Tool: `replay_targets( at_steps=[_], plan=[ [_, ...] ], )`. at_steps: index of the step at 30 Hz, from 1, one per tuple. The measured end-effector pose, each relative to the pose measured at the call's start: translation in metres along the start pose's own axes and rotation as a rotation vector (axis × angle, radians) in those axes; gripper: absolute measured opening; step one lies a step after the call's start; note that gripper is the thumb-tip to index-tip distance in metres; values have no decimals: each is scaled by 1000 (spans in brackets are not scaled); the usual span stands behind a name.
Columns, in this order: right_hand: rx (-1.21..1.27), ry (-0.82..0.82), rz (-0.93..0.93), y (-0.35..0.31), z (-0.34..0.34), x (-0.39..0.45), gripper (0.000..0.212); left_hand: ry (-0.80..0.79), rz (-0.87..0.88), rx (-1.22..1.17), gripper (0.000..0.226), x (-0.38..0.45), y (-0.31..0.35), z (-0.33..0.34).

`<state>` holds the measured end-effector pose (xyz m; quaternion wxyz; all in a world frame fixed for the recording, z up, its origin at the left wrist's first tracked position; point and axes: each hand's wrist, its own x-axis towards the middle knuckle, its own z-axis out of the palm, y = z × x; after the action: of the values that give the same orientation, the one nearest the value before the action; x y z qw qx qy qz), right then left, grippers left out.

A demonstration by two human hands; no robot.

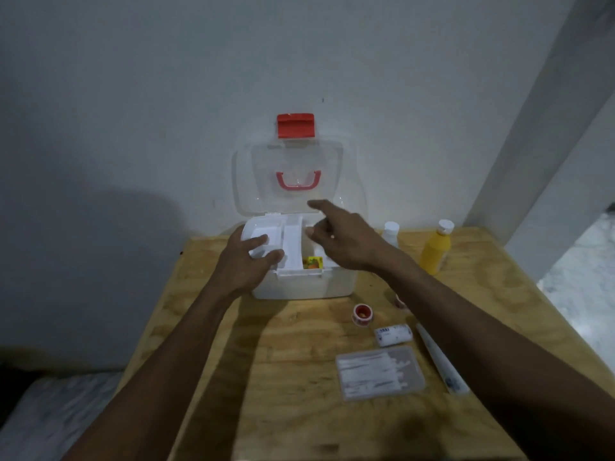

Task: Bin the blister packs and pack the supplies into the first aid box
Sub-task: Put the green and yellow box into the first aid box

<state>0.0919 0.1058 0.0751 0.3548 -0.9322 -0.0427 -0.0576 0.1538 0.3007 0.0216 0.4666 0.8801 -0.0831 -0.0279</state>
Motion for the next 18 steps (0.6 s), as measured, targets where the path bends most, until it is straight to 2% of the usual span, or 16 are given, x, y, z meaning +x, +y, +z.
replay_targets(
  at_steps=[3, 5, 13, 18],
  plan=[
    [94, 246, -71, 3, -13, -41, 41, -4, 0, -12, 73, 1, -2, -1],
    [123, 292, -84, 10, -16, -72, 36, -1, 6, -28, 78, 0, -1, -2],
    [80, 146, 57, 58, 5, -178, 40, -3, 40, -18, 64, -4, 0, 0],
    [39, 72, 85, 75, 21, -200, 54, -31, 26, -26, 73, -5, 0, -2]
  ],
)
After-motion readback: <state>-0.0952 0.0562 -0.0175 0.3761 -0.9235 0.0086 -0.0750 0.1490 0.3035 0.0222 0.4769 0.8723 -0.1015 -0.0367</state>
